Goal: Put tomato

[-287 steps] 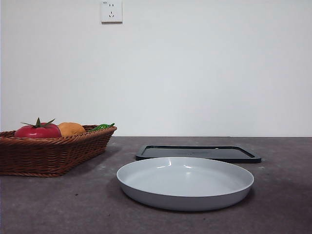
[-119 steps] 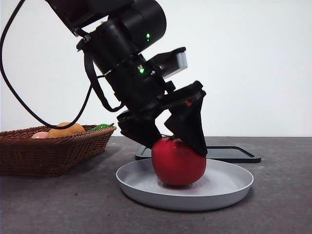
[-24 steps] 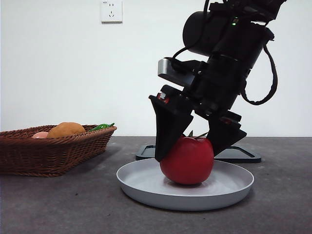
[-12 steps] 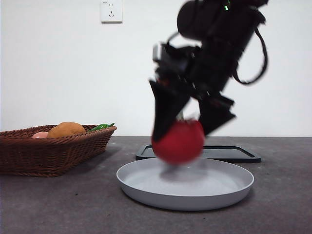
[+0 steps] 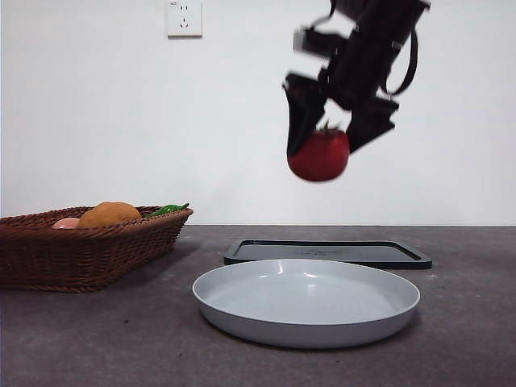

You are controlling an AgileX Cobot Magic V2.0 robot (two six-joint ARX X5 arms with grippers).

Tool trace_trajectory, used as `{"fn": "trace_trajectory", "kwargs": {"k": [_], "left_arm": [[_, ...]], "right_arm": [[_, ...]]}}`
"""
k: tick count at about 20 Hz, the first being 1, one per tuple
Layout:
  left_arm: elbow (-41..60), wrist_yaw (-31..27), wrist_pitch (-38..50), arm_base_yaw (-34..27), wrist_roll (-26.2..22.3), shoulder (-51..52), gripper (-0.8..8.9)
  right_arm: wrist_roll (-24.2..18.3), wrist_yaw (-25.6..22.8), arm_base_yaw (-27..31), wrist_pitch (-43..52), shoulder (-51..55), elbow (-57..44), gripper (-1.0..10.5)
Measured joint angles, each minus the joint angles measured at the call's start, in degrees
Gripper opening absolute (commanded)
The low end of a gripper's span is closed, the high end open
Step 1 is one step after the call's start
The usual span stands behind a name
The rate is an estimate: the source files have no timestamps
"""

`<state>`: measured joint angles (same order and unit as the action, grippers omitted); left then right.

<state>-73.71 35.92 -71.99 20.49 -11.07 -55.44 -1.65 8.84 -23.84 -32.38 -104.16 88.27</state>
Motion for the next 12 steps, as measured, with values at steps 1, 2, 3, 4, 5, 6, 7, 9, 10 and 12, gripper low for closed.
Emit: {"fn": "trace_trajectory", "kwargs": {"k": [1, 2, 3, 4, 5, 6, 7, 9, 10, 12], "left_arm": [[0.0, 0.0, 0.0, 0.0, 0.0, 0.0, 4.68], [0.0, 0.0, 0.0, 0.0, 0.0, 0.0, 4.68], [0.0, 0.0, 0.0, 0.0, 0.0, 0.0, 4.68], [0.0, 0.0, -0.02, 0.0, 0.0, 0.0, 4.68], [0.0, 0.0, -0.22, 0.0, 0.0, 0.0, 4.68], [0.0, 0.0, -0.55, 0.0, 0.0, 0.0, 4.68], [0.0, 0.0, -0.68, 0.0, 0.0, 0.0, 4.68], [0.0, 0.0, -0.68, 0.0, 0.0, 0.0, 4.68], [0.0, 0.0, -0.68, 0.0, 0.0, 0.0, 4.68], [0.0, 0.0, -0.68, 0.0, 0.0, 0.0, 4.68]], "right_arm": [[-0.28, 0.02, 0.63, -0.07, -2.43, 1.31, 2.6], [-0.7, 0.07, 1.05, 0.04, -4.81, 2.69, 2.6], [-1.16, 0.07, 1.42, 0.22, -7.1, 4.15, 2.6], [-1.33, 0.09, 1.75, 1.29, -9.29, 5.11, 2.6], [-1.49, 0.09, 2.01, 2.14, -11.15, 5.68, 2.6], [-1.57, 0.07, 2.25, 3.28, -12.96, 5.86, 2.6], [-1.55, 0.11, 2.51, 3.78, -14.34, 5.86, 2.6], [-1.57, 0.09, 2.82, 4.96, -16.68, 5.86, 2.6], [-1.57, 0.11, 2.91, 5.22, -17.35, 5.86, 2.6], [-1.57, 0.13, 3.21, 5.73, -17.51, 5.92, 2.6]]}}
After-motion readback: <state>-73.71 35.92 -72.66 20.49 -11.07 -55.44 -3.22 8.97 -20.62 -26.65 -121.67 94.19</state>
